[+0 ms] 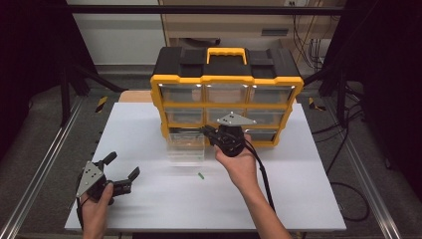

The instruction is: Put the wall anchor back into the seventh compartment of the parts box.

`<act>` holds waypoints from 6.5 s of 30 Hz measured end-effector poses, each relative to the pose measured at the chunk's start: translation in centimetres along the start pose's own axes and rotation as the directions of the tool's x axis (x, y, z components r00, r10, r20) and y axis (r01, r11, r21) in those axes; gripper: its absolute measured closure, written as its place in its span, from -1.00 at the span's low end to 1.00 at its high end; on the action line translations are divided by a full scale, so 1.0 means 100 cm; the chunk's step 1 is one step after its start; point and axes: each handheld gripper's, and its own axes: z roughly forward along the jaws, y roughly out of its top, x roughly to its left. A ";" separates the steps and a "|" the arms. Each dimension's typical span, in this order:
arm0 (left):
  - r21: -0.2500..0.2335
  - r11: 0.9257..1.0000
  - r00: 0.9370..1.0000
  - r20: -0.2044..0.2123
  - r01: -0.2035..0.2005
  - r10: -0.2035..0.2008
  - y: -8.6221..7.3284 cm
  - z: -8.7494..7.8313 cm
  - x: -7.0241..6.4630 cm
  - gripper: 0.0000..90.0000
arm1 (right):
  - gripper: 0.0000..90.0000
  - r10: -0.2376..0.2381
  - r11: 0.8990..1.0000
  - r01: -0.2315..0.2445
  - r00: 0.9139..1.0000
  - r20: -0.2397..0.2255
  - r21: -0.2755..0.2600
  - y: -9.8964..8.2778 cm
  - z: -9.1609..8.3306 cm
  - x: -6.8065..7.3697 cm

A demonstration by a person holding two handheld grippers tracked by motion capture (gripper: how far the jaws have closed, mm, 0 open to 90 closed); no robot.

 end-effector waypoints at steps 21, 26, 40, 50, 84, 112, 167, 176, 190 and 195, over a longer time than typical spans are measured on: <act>-0.002 1.000 1.000 0.000 0.006 -0.006 0.000 -0.001 0.001 -0.98 | 0.88 -0.045 0.997 0.047 0.998 -0.035 0.057 0.007 0.025 0.018; -0.005 1.000 1.000 0.000 0.009 -0.009 0.000 -0.001 0.001 -0.98 | 0.88 -0.066 0.994 0.068 0.997 -0.038 0.081 0.005 0.032 0.021; -0.012 1.000 1.000 -0.002 0.015 -0.015 0.000 -0.003 0.004 -0.98 | 0.88 -0.078 0.979 0.083 0.996 -0.034 0.185 -0.005 0.057 0.024; -0.011 1.000 1.000 0.001 0.017 -0.017 0.000 -0.001 0.004 -0.98 | 0.40 -0.091 0.973 0.095 0.995 -0.030 0.210 -0.005 0.052 0.027; 0.004 1.000 1.000 0.011 -0.001 0.001 0.000 0.003 -0.001 -0.98 | -0.77 -0.059 0.968 0.047 0.998 0.039 0.248 -0.055 -0.007 0.013; 0.009 1.000 1.000 0.013 -0.007 0.007 0.000 0.003 -0.001 -0.98 | -0.23 -0.038 0.921 0.046 0.999 -0.028 0.387 -0.101 0.017 0.020; 0.018 1.000 1.000 0.017 -0.020 0.020 0.000 0.005 -0.003 -0.98 | 0.89 -0.036 0.955 0.037 0.999 -0.008 0.293 -0.103 0.009 0.008; 0.018 1.000 1.000 0.016 -0.021 0.020 0.000 0.005 -0.003 -0.98 | 0.89 -0.041 0.980 0.039 0.999 0.007 0.196 -0.081 -0.011 0.002; 0.017 1.000 1.000 0.016 -0.021 0.020 0.000 0.005 -0.003 -0.98 | 0.89 -0.054 0.991 0.052 0.998 0.014 0.120 -0.049 -0.022 0.000; 0.018 1.000 1.000 0.017 -0.021 0.021 0.000 0.005 -0.003 -0.98 | 0.89 -0.058 0.993 0.056 0.998 0.017 0.103 -0.040 -0.025 -0.001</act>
